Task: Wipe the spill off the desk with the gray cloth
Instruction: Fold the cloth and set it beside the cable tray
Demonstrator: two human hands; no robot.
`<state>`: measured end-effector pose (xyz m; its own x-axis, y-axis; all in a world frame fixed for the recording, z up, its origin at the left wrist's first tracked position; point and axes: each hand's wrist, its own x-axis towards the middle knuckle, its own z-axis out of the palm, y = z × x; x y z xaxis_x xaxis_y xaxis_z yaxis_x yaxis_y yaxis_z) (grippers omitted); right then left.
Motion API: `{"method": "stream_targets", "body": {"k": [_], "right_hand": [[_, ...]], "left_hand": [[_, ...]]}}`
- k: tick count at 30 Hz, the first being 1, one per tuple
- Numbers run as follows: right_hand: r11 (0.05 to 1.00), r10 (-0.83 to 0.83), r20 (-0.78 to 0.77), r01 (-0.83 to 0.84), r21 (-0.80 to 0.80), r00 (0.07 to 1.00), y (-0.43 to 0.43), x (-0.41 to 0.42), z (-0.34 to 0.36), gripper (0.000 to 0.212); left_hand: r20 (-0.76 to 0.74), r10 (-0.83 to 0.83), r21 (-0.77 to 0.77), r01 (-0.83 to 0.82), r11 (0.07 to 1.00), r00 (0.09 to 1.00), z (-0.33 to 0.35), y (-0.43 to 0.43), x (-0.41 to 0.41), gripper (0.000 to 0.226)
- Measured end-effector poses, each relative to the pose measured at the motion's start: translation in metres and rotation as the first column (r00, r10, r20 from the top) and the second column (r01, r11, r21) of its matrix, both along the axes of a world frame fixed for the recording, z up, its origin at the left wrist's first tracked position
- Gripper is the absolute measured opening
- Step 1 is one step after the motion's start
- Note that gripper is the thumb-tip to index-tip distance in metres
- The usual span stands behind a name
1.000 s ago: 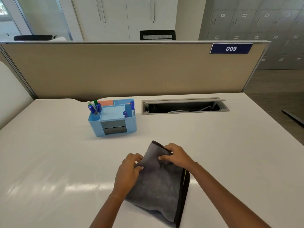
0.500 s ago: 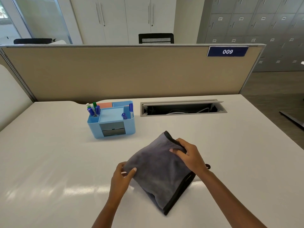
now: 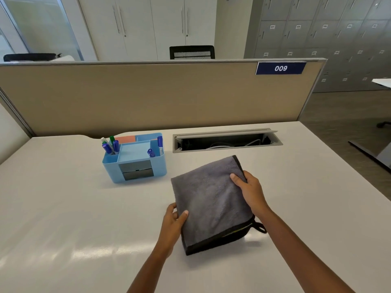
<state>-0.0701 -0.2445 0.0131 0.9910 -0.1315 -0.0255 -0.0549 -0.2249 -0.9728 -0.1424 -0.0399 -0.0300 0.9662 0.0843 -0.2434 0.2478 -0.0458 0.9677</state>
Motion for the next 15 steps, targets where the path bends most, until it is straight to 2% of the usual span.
{"method": "stream_targets", "body": {"k": [2, 4, 7, 9, 12, 15], "right_hand": [[0.984, -0.008, -0.163, 0.037, 0.172, 0.987, -0.008, 0.002, -0.002, 0.017], [0.936, 0.069, -0.27, 0.031, 0.35, 0.96, -0.017, 0.001, -0.005, 0.014], [0.872, 0.189, -0.279, -0.03, 0.488, 0.941, -0.026, 0.0, -0.012, 0.026], [0.865, 0.267, -0.255, -0.115, 0.488, 0.93, -0.031, -0.001, -0.019, 0.04], [0.876, 0.392, -0.274, -0.266, 0.402, 0.878, -0.035, -0.005, -0.03, 0.055], [0.89, 0.426, -0.324, -0.327, 0.318, 0.845, -0.035, -0.005, -0.039, 0.067]], "left_hand": [[0.033, 0.031, 0.012, -0.032, 0.999, 0.999, 0.007, -0.002, 0.01, 0.029], [0.056, 0.044, 0.049, -0.047, 0.998, 0.997, 0.013, -0.004, 0.02, 0.032], [0.072, 0.059, 0.094, -0.066, 0.993, 0.996, 0.018, -0.007, 0.032, 0.032], [0.06, 0.067, 0.13, -0.074, 0.989, 0.996, 0.018, -0.01, 0.04, 0.034], [0.054, 0.09, 0.135, -0.097, 0.986, 0.994, 0.014, -0.014, 0.045, 0.035], [0.023, 0.089, 0.121, -0.091, 0.989, 0.996, 0.01, -0.02, 0.046, 0.035]]}}
